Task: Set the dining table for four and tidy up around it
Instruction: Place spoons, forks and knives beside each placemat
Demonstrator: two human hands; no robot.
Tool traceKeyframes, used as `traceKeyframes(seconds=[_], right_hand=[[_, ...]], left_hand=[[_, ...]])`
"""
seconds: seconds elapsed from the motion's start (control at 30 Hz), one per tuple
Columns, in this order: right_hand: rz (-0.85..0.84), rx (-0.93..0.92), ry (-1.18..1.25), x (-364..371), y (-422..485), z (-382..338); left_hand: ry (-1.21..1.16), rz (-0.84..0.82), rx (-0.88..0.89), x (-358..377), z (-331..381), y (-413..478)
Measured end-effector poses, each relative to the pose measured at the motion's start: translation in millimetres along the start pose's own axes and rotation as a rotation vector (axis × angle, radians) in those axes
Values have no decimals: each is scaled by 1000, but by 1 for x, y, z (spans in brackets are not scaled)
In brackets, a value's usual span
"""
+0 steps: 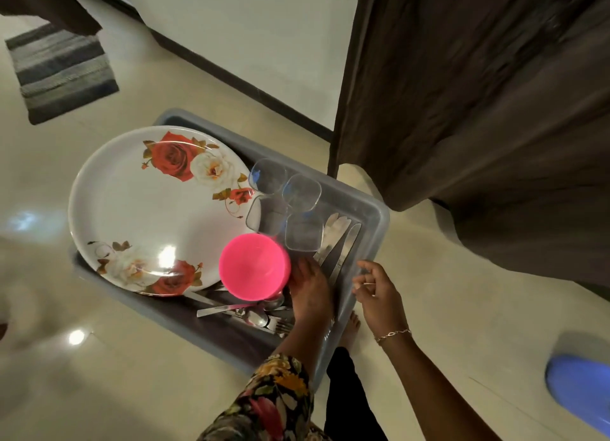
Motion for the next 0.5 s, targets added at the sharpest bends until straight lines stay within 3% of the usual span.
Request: traceKeyframes(seconds=[0.33, 0.5], right_hand=[[-60, -10, -1, 1, 11, 5], [-49, 2, 35, 1, 13, 7]], left_hand=[[-72, -37, -139, 7, 0, 13], [-90, -101, -113, 8, 3, 10]])
Point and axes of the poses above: each hand's wrist, its own y-axis towards the middle knuckle, its own x-axis out of the palm, z = x × y, the point moved 10 cm from there along y, towards the middle knuckle, and after that the axes turned 13 degrees about -x, right-handed, at the moved point
